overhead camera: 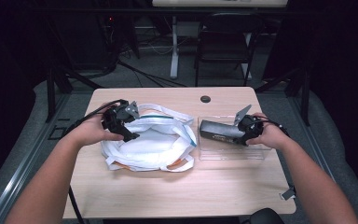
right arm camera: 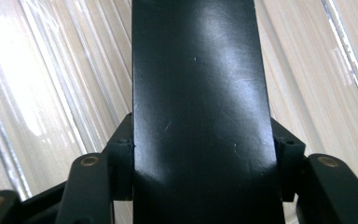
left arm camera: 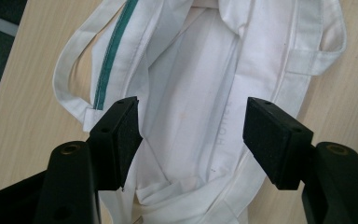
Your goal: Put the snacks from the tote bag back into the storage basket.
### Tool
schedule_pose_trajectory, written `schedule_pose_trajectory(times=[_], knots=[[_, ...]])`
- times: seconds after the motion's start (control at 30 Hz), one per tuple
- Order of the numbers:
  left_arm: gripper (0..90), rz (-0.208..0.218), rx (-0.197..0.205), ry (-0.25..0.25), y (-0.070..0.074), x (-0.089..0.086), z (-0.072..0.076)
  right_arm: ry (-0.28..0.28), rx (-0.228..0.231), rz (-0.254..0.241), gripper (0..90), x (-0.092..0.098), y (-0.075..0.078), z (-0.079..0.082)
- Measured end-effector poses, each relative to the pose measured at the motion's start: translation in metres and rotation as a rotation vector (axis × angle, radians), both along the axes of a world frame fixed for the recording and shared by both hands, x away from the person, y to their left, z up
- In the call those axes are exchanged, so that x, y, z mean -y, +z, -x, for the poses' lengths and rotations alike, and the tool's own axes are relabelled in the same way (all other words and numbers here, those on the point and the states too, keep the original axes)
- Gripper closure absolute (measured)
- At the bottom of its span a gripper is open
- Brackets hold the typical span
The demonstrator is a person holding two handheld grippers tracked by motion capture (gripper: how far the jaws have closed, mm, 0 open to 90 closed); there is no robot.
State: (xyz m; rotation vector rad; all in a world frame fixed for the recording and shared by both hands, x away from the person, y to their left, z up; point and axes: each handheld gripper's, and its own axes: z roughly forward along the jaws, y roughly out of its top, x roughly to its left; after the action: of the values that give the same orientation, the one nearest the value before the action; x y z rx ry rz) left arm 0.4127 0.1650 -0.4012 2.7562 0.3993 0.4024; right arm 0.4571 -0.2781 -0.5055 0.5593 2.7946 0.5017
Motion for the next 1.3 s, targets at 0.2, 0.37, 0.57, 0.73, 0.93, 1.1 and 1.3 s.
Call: schedule_pose_trajectory(times=[0.2,0.37,0.57,0.73,0.93,1.1,1.3], knots=[[36.2,-0.003,-0.008,0.008,-0.001,-0.001,0.001,-0.003,-0.009,0.004,41.6,0.0,-0.006,-0.001],[36.3,-0.002,-0.004,0.002,-0.001,-0.001,0.001,0.001,-0.007,0.011,41.4,-0.002,-0.007,-0.002],[36.3,-0.008,-0.005,0.002,-0.002,-0.002,0.001,0.004,-0.008,0.016,41.1,-0.002,-0.009,-0.005],[36.3,-0.003,-0.005,0.01,-0.002,-0.004,0.002,-0.014,-0.019,0.016,40.4,-0.002,-0.011,-0.007],[36.3,-0.009,-0.007,0.011,-0.004,-0.006,0.001,-0.017,-0.01,0.038,38.9,-0.002,-0.013,-0.01],[36.3,-0.014,-0.014,0.015,-0.009,-0.007,0.001,-0.032,-0.007,0.043,37.7,-0.002,-0.016,-0.013],[36.3,-0.01,-0.018,0.022,-0.011,-0.009,0.002,-0.044,-0.01,0.044,36.4,-0.002,-0.015,-0.014]])
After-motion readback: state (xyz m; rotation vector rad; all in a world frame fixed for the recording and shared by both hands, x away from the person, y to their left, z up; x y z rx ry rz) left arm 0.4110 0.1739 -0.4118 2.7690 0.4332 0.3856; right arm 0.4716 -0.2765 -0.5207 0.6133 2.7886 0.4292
